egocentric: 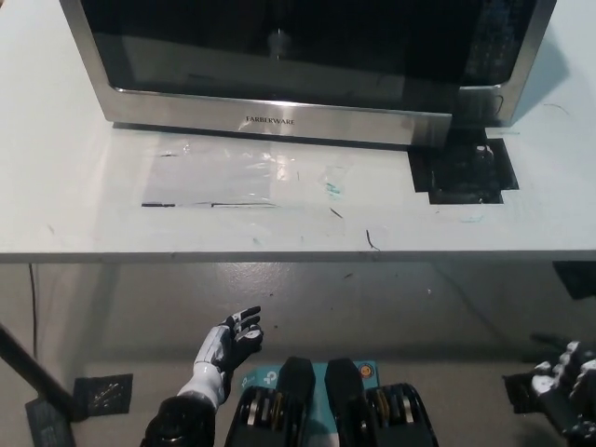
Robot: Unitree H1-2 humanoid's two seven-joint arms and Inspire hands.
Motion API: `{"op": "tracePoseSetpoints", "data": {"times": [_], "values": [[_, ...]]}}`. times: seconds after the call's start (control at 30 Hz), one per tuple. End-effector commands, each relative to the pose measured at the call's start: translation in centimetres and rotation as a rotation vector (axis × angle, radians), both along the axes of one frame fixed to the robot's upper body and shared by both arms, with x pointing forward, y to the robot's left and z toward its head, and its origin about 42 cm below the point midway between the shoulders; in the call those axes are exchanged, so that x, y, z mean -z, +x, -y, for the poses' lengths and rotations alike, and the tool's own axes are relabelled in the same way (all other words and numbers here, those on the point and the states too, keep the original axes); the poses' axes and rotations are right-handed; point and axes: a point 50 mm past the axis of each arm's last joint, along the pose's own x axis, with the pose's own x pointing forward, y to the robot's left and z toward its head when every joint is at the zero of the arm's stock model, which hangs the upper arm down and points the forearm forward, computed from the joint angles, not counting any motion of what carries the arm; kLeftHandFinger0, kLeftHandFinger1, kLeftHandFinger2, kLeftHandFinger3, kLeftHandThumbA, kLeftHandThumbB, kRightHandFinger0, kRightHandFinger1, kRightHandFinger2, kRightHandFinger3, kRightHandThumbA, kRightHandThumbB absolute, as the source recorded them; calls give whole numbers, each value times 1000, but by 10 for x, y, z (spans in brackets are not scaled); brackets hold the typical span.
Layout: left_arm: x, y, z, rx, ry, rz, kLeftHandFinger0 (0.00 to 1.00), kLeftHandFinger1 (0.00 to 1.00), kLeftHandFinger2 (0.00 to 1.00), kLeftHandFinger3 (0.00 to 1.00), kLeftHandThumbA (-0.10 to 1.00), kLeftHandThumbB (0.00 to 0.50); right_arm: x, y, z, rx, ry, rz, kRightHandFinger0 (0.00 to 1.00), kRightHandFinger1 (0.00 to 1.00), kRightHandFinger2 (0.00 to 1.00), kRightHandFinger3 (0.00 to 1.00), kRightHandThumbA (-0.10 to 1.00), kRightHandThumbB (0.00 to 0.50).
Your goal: A microwave is kept infront of the robot with its door slightly ajar. The robot uses its right hand to push the door towards the left to open it.
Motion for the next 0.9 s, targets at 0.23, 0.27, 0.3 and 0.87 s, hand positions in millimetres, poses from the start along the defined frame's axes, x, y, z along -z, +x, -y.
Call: {"op": "tracePoseSetpoints", "data": {"times": [0.23,0.27,0.3,0.87], "values": [[-15,13,-2,1,-2,71,881,867,897,818,222,236,-118,23,36,-34,-129,312,304,340,473,652,211,148],[-15,14,-2,3,4,74,877,868,898,818,230,241,-129,26,39,-53,-147,342,350,364,493,671,198,131],[-15,14,-2,-2,1,69,894,885,903,822,228,250,-151,34,41,-76,-157,395,394,392,504,668,129,131],[-15,13,-4,5,-11,76,836,839,874,796,203,219,-273,145,50,-66,-367,481,255,308,398,581,21,151]]}}
